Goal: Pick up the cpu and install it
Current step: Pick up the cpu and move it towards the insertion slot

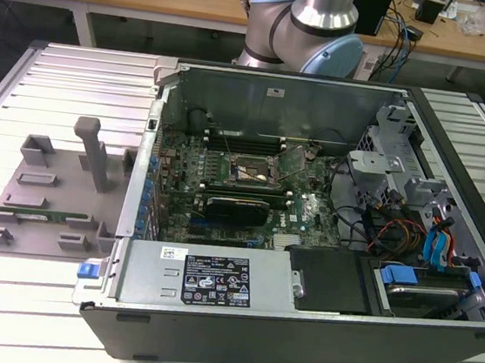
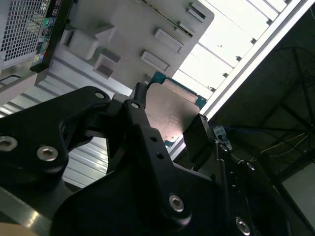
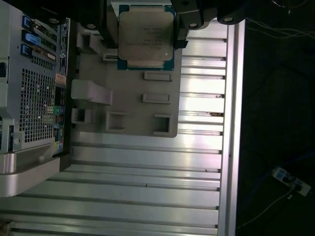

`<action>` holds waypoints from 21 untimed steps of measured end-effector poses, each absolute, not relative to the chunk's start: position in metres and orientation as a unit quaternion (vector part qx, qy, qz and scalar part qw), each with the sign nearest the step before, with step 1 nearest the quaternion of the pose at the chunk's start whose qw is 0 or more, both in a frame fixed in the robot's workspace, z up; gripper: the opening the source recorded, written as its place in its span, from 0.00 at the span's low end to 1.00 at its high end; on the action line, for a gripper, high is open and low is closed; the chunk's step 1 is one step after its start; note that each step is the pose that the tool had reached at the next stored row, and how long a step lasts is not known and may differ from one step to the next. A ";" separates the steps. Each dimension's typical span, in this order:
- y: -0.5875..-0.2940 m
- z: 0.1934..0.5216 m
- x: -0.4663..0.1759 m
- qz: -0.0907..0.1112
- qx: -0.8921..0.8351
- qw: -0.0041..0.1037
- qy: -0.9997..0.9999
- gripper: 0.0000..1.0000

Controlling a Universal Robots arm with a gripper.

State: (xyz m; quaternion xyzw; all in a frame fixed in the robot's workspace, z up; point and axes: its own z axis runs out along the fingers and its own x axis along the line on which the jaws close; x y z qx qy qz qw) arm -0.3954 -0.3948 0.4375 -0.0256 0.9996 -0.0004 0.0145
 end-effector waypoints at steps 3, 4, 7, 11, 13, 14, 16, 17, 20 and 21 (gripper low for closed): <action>-0.395 0.437 -0.392 0.000 -0.026 0.015 1.000 0.55; -0.395 0.437 -0.392 0.000 -0.026 0.015 1.000 0.55; -0.395 0.437 -0.391 -0.001 -0.026 0.014 1.000 0.55; -0.395 0.437 -0.389 -0.001 -0.026 0.015 1.000 0.55; -0.395 0.437 -0.387 -0.001 -0.026 0.015 1.000 0.55; -0.395 0.437 -0.386 -0.001 -0.026 0.015 1.000 0.55; -0.395 0.437 -0.381 -0.001 -0.026 0.015 1.000 0.55; -0.395 0.437 -0.378 -0.001 -0.026 0.015 1.000 0.55; -0.395 0.437 -0.372 -0.001 -0.026 0.014 1.000 0.55; -0.395 0.437 -0.371 -0.001 -0.026 0.014 1.000 0.55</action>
